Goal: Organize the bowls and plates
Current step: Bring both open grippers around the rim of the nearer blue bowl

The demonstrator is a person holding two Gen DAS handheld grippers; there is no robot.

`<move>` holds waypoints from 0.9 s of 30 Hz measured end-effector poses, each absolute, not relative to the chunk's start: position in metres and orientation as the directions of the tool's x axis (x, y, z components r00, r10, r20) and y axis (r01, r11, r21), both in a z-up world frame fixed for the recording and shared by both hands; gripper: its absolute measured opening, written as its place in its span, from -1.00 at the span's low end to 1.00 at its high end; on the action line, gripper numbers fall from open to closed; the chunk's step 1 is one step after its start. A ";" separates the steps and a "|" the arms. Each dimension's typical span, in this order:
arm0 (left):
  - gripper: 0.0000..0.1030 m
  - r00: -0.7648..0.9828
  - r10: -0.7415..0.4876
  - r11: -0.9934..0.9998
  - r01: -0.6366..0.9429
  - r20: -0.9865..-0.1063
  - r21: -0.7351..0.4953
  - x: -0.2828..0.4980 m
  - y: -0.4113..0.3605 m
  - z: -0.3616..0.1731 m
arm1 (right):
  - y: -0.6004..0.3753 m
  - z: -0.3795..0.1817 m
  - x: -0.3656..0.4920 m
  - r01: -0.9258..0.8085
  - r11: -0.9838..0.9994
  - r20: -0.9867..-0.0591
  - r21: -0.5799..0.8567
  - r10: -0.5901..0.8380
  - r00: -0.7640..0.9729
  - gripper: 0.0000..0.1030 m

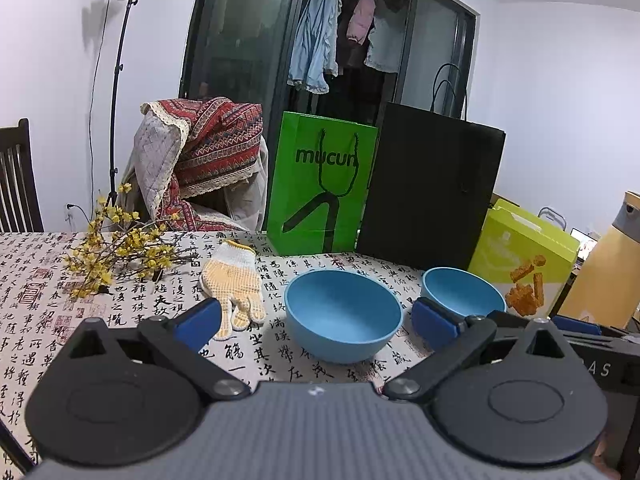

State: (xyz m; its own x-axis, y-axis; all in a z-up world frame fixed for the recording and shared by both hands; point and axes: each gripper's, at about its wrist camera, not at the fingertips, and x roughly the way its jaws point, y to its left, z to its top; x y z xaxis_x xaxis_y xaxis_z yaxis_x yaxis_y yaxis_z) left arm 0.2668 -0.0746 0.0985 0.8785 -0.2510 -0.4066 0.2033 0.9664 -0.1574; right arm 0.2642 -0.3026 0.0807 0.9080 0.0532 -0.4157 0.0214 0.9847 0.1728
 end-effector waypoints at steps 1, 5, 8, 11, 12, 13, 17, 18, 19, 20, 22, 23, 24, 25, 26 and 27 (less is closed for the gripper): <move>1.00 0.877 -0.251 0.966 0.203 -0.409 -0.158 0.270 -0.075 0.098 | -0.302 0.081 0.267 0.021 0.986 -0.421 0.168 0.052 0.906 1.00; 1.00 0.873 -0.241 0.969 0.193 -0.423 -0.154 0.285 -0.077 0.097 | -0.300 0.081 0.282 0.025 0.986 -0.438 0.165 0.051 0.898 1.00; 1.00 0.868 -0.237 0.970 0.186 -0.437 -0.157 0.296 -0.078 0.094 | -0.302 0.081 0.294 0.029 0.985 -0.453 0.173 0.053 0.890 1.00; 1.00 0.865 -0.229 0.972 0.180 -0.446 -0.150 0.307 -0.079 0.092 | -0.302 0.079 0.307 0.038 0.985 -0.467 0.170 0.046 0.883 1.00; 1.00 0.864 -0.226 0.973 0.178 -0.449 -0.148 0.311 -0.080 0.091 | -0.302 0.078 0.311 0.042 0.985 -0.472 0.169 0.044 0.881 1.00; 1.00 0.863 -0.225 0.973 0.176 -0.452 -0.148 0.315 -0.081 0.091 | -0.302 0.077 0.315 0.045 0.984 -0.476 0.171 0.043 0.878 1.00; 1.00 0.858 -0.224 0.973 0.172 -0.462 -0.153 0.328 -0.083 0.087 | -0.304 0.073 0.330 0.056 0.981 -0.491 0.186 0.043 0.870 1.00; 1.00 0.857 -0.222 0.974 0.170 -0.464 -0.152 0.331 -0.083 0.087 | -0.304 0.072 0.333 0.060 0.980 -0.495 0.188 0.042 0.868 1.00; 1.00 0.857 -0.221 0.974 0.169 -0.465 -0.152 0.333 -0.083 0.087 | -0.305 0.071 0.336 0.064 0.980 -0.498 0.190 0.040 0.866 1.00; 1.00 0.856 -0.222 0.974 0.168 -0.467 -0.154 0.336 -0.083 0.086 | -0.306 0.070 0.339 0.066 0.979 -0.500 0.192 0.040 0.865 1.00; 1.00 0.852 -0.223 0.973 0.167 -0.473 -0.158 0.342 -0.083 0.085 | -0.306 0.068 0.345 0.071 0.978 -0.505 0.197 0.039 0.862 1.00; 1.00 0.851 -0.221 0.974 0.164 -0.476 -0.158 0.344 -0.083 0.085 | -0.307 0.067 0.348 0.074 0.977 -0.507 0.200 0.038 0.861 1.00; 1.00 0.852 -0.217 0.975 0.160 -0.477 -0.157 0.347 -0.083 0.084 | -0.308 0.066 0.351 0.078 0.976 -0.510 0.203 0.038 0.859 1.00; 1.00 0.852 -0.214 0.975 0.157 -0.478 -0.155 0.350 -0.083 0.084 | -0.308 0.065 0.354 0.080 0.975 -0.512 0.206 0.037 0.858 1.00; 1.00 0.851 -0.212 0.976 0.155 -0.480 -0.155 0.353 -0.083 0.083 | -0.309 0.064 0.358 0.083 0.975 -0.514 0.208 0.036 0.857 1.00; 1.00 0.850 -0.211 0.976 0.153 -0.483 -0.156 0.356 -0.083 0.082 | -0.309 0.063 0.361 0.086 0.974 -0.515 0.211 0.036 0.856 1.00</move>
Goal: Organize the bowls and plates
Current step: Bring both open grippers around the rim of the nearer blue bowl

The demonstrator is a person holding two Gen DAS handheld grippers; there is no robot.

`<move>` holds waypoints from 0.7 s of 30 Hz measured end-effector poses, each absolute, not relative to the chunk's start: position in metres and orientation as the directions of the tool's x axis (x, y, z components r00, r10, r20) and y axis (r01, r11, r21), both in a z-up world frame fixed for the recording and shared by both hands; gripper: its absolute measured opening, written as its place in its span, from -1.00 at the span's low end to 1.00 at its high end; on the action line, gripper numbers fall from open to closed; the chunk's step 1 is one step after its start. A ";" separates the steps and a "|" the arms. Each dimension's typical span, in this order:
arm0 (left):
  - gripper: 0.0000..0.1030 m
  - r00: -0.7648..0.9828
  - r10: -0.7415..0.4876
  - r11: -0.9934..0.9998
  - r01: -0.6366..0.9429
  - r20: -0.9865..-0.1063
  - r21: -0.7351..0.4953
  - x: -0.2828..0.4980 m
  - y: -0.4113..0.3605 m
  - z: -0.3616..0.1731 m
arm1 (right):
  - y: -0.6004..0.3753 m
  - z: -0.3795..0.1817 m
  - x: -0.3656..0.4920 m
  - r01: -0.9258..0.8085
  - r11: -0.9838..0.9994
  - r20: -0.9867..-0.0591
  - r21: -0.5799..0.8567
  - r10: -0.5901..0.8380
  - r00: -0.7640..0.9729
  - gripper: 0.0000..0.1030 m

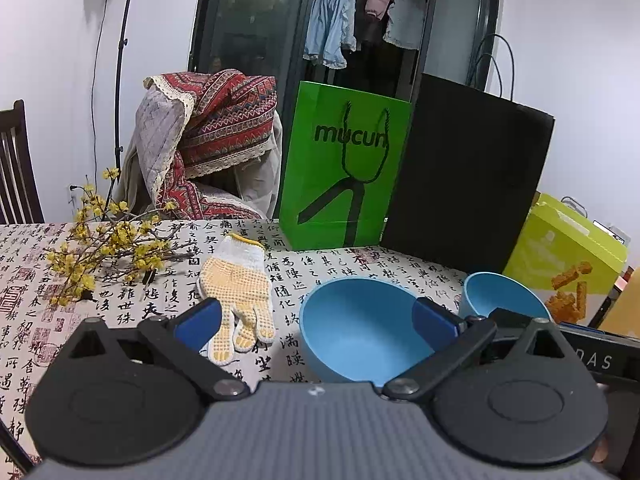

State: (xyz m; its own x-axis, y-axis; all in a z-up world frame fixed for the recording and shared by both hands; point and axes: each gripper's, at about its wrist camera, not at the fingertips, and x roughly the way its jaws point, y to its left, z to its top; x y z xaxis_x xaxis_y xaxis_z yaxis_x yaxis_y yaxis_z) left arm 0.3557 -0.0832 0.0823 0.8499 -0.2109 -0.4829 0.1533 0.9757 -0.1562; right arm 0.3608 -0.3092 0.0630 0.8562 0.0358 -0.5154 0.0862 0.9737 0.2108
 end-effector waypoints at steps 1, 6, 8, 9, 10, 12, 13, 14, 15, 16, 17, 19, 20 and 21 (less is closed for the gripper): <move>1.00 0.848 -0.210 0.976 0.152 -0.486 -0.157 0.359 -0.083 0.083 | -0.310 0.062 0.364 0.090 0.973 -0.517 0.214 0.034 0.855 1.00; 1.00 0.848 -0.199 0.978 0.141 -0.491 -0.153 0.375 -0.084 0.083 | -0.310 0.059 0.376 0.112 0.972 -0.523 0.208 0.014 0.852 1.00; 1.00 0.848 -0.195 0.979 0.137 -0.494 -0.151 0.381 -0.085 0.083 | -0.311 0.058 0.381 0.117 0.971 -0.523 0.211 0.011 0.852 1.00; 1.00 0.846 -0.194 0.979 0.134 -0.497 -0.155 0.385 -0.086 0.082 | -0.311 0.058 0.384 0.121 0.969 -0.523 0.215 0.010 0.852 1.00; 1.00 0.843 -0.196 0.978 0.130 -0.501 -0.164 0.388 -0.085 0.081 | -0.312 0.059 0.386 0.123 0.968 -0.521 0.217 0.008 0.853 1.00; 1.00 0.835 -0.211 0.973 0.129 -0.509 -0.191 0.394 -0.085 0.079 | -0.313 0.059 0.392 0.132 0.967 -0.519 0.220 0.001 0.855 1.00; 1.00 0.833 -0.213 0.972 0.130 -0.511 -0.194 0.397 -0.086 0.077 | -0.314 0.059 0.394 0.143 0.964 -0.517 0.226 -0.006 0.856 1.00; 1.00 0.832 -0.209 0.973 0.126 -0.514 -0.192 0.400 -0.087 0.076 | -0.315 0.059 0.396 0.149 0.961 -0.513 0.235 -0.008 0.858 1.00; 1.00 0.831 -0.206 0.974 0.124 -0.517 -0.189 0.402 -0.088 0.074 | -0.316 0.059 0.399 0.151 0.958 -0.511 0.244 -0.005 0.860 1.00; 1.00 0.830 -0.202 0.975 0.121 -0.520 -0.186 0.405 -0.089 0.073 | -0.318 0.059 0.402 0.153 0.955 -0.510 0.253 -0.003 0.860 1.00; 1.00 0.829 -0.199 0.975 0.116 -0.523 -0.187 0.408 -0.089 0.072 | -0.319 0.059 0.405 0.157 0.953 -0.509 0.260 -0.003 0.861 1.00; 1.00 0.827 -0.197 0.974 0.105 -0.527 -0.198 0.415 -0.087 0.070 | -0.320 0.059 0.412 0.165 0.950 -0.510 0.263 -0.008 0.860 1.00; 1.00 0.825 -0.195 0.974 0.100 -0.530 -0.204 0.419 -0.087 0.068 | -0.321 0.058 0.415 0.171 0.949 -0.509 0.265 -0.013 0.860 1.00; 1.00 0.823 -0.193 0.974 0.094 -0.535 -0.206 0.423 -0.086 0.067 | -0.321 0.057 0.417 0.176 0.947 -0.509 0.269 -0.016 0.861 1.00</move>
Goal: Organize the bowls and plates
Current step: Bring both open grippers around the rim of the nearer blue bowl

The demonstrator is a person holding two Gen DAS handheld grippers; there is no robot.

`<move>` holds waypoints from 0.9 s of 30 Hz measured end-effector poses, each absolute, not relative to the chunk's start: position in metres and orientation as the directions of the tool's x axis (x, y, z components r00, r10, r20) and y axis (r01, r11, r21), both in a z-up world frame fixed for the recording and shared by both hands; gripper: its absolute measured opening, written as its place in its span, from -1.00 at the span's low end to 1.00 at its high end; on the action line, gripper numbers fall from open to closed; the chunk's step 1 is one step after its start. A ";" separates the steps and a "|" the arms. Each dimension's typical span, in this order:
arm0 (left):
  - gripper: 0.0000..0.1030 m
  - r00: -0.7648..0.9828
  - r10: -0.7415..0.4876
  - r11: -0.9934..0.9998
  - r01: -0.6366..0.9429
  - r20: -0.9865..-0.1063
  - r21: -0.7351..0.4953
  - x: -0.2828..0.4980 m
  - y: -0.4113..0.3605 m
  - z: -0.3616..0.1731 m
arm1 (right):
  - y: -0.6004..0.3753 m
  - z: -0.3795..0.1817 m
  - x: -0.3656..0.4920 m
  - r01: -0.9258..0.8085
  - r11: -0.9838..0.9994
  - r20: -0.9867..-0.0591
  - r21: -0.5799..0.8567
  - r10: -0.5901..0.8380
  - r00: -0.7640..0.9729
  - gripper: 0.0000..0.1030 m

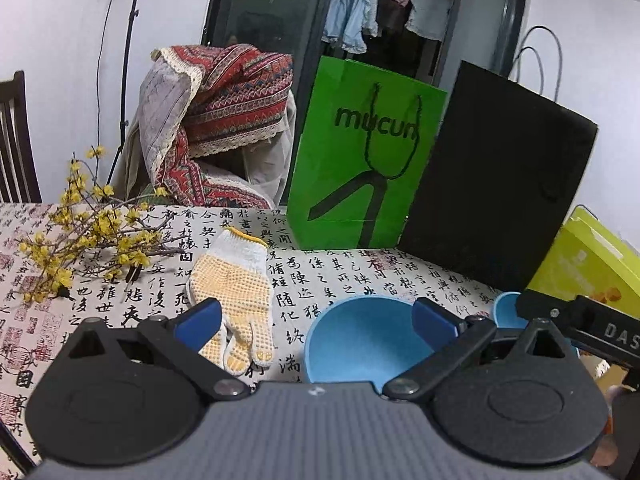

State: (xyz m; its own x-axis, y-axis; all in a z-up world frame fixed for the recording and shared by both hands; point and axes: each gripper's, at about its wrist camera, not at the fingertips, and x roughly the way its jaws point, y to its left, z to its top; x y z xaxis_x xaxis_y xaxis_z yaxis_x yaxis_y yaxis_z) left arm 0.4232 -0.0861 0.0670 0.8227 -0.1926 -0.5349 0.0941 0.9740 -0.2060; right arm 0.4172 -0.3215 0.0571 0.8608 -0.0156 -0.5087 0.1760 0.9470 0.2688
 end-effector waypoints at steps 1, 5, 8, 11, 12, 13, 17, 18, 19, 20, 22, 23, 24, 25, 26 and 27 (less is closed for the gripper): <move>1.00 0.821 -0.187 0.975 0.087 -0.540 -0.206 0.428 -0.086 0.065 | -0.322 0.056 0.418 0.177 0.946 -0.507 0.272 -0.016 0.862 1.00; 1.00 0.817 -0.174 0.977 0.072 -0.549 -0.203 0.441 -0.085 0.055 | -0.321 0.047 0.423 0.177 0.947 -0.506 0.267 -0.018 0.863 1.00; 1.00 0.823 -0.177 0.975 0.073 -0.540 -0.209 0.448 -0.084 0.046 | -0.322 0.041 0.425 0.181 0.948 -0.504 0.263 -0.025 0.863 1.00; 1.00 0.824 -0.178 0.978 0.088 -0.538 -0.189 0.452 -0.085 0.035 | -0.323 0.036 0.428 0.177 0.952 -0.516 0.252 -0.022 0.856 1.00; 1.00 0.824 -0.174 0.980 0.089 -0.539 -0.180 0.452 -0.086 0.031 | -0.323 0.036 0.428 0.173 0.952 -0.513 0.251 -0.021 0.858 1.00; 1.00 0.824 -0.173 0.981 0.093 -0.540 -0.173 0.451 -0.088 0.029 | -0.323 0.035 0.428 0.170 0.954 -0.511 0.248 -0.020 0.859 1.00; 1.00 0.823 -0.179 0.982 0.116 -0.539 -0.149 0.448 -0.093 0.025 | -0.322 0.032 0.429 0.158 0.958 -0.514 0.240 -0.013 0.858 1.00; 1.00 0.824 -0.185 0.981 0.123 -0.535 -0.148 0.447 -0.093 0.024 | -0.321 0.031 0.429 0.153 0.959 -0.516 0.239 -0.009 0.857 1.00; 1.00 0.825 -0.186 0.981 0.127 -0.534 -0.146 0.447 -0.093 0.024 | -0.320 0.031 0.430 0.150 0.960 -0.516 0.236 -0.007 0.856 1.00; 1.00 0.825 -0.188 0.981 0.131 -0.533 -0.143 0.446 -0.093 0.022 | -0.319 0.031 0.430 0.148 0.962 -0.516 0.231 -0.008 0.856 0.99; 1.00 0.821 -0.192 0.981 0.139 -0.538 -0.138 0.446 -0.094 0.020 | -0.318 0.030 0.430 0.141 0.964 -0.518 0.225 -0.004 0.856 0.97; 1.00 0.817 -0.195 0.980 0.141 -0.543 -0.140 0.447 -0.094 0.018 | -0.317 0.029 0.430 0.135 0.966 -0.517 0.222 -0.001 0.856 0.95; 1.00 0.812 -0.199 0.979 0.143 -0.548 -0.144 0.448 -0.094 0.017 | -0.316 0.029 0.429 0.130 0.967 -0.516 0.218 0.001 0.856 0.92; 1.00 0.807 -0.201 0.979 0.143 -0.555 -0.148 0.450 -0.093 0.015 | -0.315 0.028 0.429 0.125 0.969 -0.517 0.211 0.002 0.856 0.90; 1.00 0.803 -0.203 0.978 0.140 -0.560 -0.153 0.451 -0.092 0.013 | -0.315 0.027 0.428 0.120 0.971 -0.517 0.206 0.004 0.856 0.86; 1.00 0.799 -0.205 0.978 0.138 -0.565 -0.158 0.452 -0.091 0.012 | -0.313 0.026 0.428 0.112 0.974 -0.518 0.199 0.008 0.856 0.83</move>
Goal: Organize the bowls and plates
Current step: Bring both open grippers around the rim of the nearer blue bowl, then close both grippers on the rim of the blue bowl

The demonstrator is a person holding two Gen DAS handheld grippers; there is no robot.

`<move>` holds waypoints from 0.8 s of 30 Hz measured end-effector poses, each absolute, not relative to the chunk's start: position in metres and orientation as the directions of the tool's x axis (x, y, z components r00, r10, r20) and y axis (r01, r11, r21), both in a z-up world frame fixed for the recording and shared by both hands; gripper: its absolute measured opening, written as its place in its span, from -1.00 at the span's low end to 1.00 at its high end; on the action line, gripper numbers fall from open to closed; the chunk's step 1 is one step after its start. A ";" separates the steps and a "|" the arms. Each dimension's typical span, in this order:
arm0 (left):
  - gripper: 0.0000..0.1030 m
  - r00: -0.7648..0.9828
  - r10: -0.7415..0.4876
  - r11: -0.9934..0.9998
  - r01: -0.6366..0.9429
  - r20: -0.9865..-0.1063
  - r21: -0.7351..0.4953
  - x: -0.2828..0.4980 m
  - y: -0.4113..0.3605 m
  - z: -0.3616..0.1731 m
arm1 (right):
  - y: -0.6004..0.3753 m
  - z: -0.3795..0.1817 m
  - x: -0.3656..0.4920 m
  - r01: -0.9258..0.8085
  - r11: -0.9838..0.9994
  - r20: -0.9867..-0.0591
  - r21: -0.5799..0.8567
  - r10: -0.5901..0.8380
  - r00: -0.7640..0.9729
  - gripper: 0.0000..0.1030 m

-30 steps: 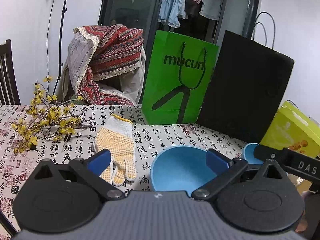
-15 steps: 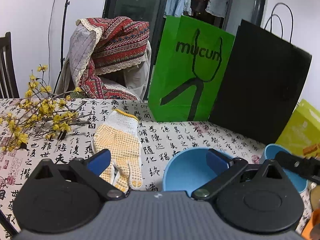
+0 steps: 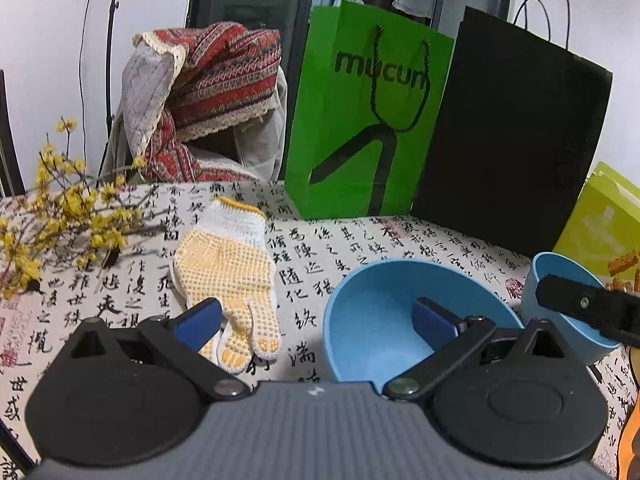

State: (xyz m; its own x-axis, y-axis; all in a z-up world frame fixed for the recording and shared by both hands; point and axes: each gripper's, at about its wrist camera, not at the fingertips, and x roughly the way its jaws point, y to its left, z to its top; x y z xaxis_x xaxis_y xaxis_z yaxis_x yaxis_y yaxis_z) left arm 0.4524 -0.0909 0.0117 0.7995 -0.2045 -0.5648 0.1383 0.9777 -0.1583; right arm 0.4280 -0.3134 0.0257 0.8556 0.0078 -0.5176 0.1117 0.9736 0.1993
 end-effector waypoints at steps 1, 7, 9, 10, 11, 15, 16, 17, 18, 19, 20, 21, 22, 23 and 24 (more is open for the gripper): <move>1.00 0.797 -0.205 0.977 0.136 -0.568 -0.162 0.453 -0.090 0.010 | -0.312 0.025 0.428 0.103 0.975 -0.518 0.195 0.013 0.855 0.81; 1.00 0.797 -0.198 0.979 0.128 -0.571 -0.161 0.453 -0.086 0.006 | -0.306 0.020 0.427 0.061 0.983 -0.525 0.174 0.040 0.850 0.66; 1.00 0.795 -0.200 0.978 0.130 -0.573 -0.162 0.453 -0.086 0.005 | -0.304 0.020 0.426 0.055 0.984 -0.526 0.170 0.044 0.850 0.65; 1.00 0.795 -0.201 0.978 0.131 -0.573 -0.161 0.453 -0.087 0.005 | -0.303 0.019 0.426 0.051 0.984 -0.527 0.168 0.046 0.849 0.63; 1.00 0.795 -0.201 0.978 0.131 -0.573 -0.162 0.453 -0.087 0.005 | -0.303 0.019 0.426 0.049 0.985 -0.529 0.167 0.048 0.847 0.51; 0.97 0.789 -0.209 0.977 0.137 -0.578 -0.166 0.454 -0.087 0.004 | -0.303 0.015 0.429 0.048 0.984 -0.550 0.171 0.056 0.833 0.35; 0.97 0.787 -0.211 0.976 0.139 -0.580 -0.167 0.454 -0.087 0.004 | -0.302 0.014 0.430 0.047 0.984 -0.557 0.169 0.057 0.828 0.31; 0.96 0.786 -0.210 0.976 0.139 -0.582 -0.166 0.455 -0.087 0.003 | -0.302 0.013 0.431 0.046 0.985 -0.564 0.169 0.058 0.823 0.22; 0.91 0.784 -0.211 0.976 0.141 -0.584 -0.165 0.455 -0.087 0.002 | -0.302 0.011 0.432 0.045 0.985 -0.572 0.169 0.061 0.818 0.17; 0.89 0.782 -0.212 0.976 0.142 -0.586 -0.164 0.455 -0.087 0.002 | -0.301 0.009 0.433 0.045 0.985 -0.576 0.168 0.061 0.815 0.16; 0.86 0.779 -0.215 0.976 0.144 -0.589 -0.165 0.455 -0.088 0.002 | -0.300 0.008 0.434 0.047 0.985 -0.581 0.164 0.058 0.812 0.15; 0.83 0.777 -0.218 0.975 0.147 -0.591 -0.166 0.455 -0.088 0.001 | -0.300 0.007 0.435 0.050 0.986 -0.586 0.160 0.054 0.808 0.15; 0.82 0.775 -0.220 0.975 0.149 -0.592 -0.167 0.455 -0.088 0.001 | -0.299 0.006 0.435 0.052 0.986 -0.590 0.157 0.051 0.806 0.15; 0.78 0.774 -0.220 0.975 0.150 -0.594 -0.166 0.455 -0.088 0.001 | -0.299 0.004 0.435 0.052 0.987 -0.594 0.153 0.050 0.803 0.15; 0.76 0.773 -0.220 0.975 0.151 -0.595 -0.164 0.455 -0.089 0.000 | -0.298 0.003 0.436 0.049 0.988 -0.597 0.150 0.050 0.801 0.12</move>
State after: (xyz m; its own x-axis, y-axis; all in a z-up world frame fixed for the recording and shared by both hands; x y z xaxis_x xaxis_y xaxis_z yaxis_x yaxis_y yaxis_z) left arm 0.4551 -0.0885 0.0004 0.7733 -0.2200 -0.5947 0.1511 0.9748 -0.1641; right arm 0.4360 -0.2976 0.0033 0.8007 0.0505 -0.5969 0.0492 0.9875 0.1496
